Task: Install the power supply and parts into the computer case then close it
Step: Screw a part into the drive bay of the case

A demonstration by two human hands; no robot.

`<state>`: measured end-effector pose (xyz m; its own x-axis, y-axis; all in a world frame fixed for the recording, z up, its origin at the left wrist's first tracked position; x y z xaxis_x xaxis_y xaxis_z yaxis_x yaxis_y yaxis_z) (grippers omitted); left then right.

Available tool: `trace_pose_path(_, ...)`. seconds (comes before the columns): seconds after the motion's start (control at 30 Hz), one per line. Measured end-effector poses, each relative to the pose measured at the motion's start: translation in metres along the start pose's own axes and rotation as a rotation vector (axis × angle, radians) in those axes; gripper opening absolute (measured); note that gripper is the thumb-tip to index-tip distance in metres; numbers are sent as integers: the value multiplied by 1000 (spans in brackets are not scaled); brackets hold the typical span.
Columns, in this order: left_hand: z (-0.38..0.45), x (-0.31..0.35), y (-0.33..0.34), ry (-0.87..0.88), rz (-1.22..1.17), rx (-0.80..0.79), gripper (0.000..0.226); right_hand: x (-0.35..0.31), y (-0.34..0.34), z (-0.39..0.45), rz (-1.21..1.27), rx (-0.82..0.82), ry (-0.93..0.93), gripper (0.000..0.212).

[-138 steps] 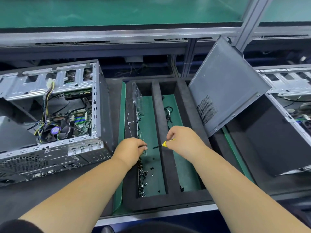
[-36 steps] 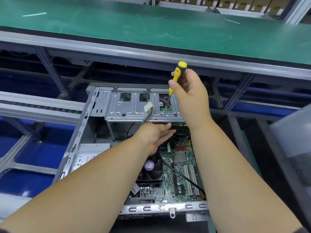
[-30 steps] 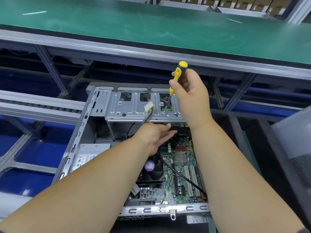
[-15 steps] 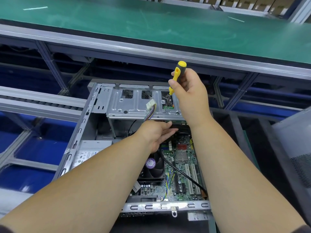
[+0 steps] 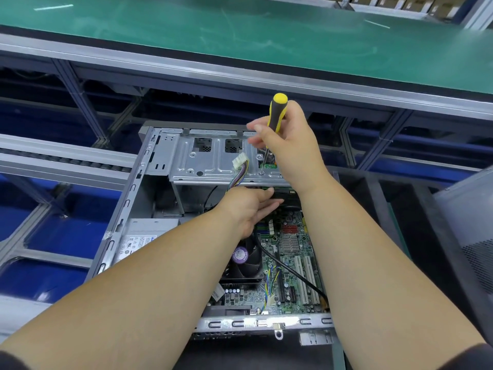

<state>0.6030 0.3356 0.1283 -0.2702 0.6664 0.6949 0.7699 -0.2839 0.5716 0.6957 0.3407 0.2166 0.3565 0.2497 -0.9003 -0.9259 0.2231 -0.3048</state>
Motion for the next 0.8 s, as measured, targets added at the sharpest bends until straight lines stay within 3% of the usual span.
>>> trace_pose_path(0.13,1,0,-1,-15,8,-15,15,6,4,4,67,-23,31,26)
trace_pose_path(0.27,1,1,-1,-20,7,-9,16,9,3,4,393,-6,71,49)
trace_pose_path(0.43,0,1,-1,-23,5,-8,16,2,2,4,454,-29,-18,14)
trace_pose_path(0.53,0,1,0,-18,12,-9,13,-2,2,4,448,-30,-25,6)
trace_pose_path(0.7,-2,1,1,-26,9,-4,9,-5,3,3,544,-20,18,49)
trace_pose_path(0.8,-2,1,0,-40,11,0,10,-5,4,3,535,-21,-7,40)
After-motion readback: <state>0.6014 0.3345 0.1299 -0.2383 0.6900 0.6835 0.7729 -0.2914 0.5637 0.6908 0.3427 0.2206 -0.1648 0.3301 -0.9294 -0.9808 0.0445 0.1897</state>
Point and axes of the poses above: each hand's wrist, its own z-axis towards the middle knuckle, its own y-axis out of the palm, x = y × z, the point moved 3 cm from there along z, towards the middle knuckle, and after that the axes turned 9 degrees about -x, right-handed, at the moved point
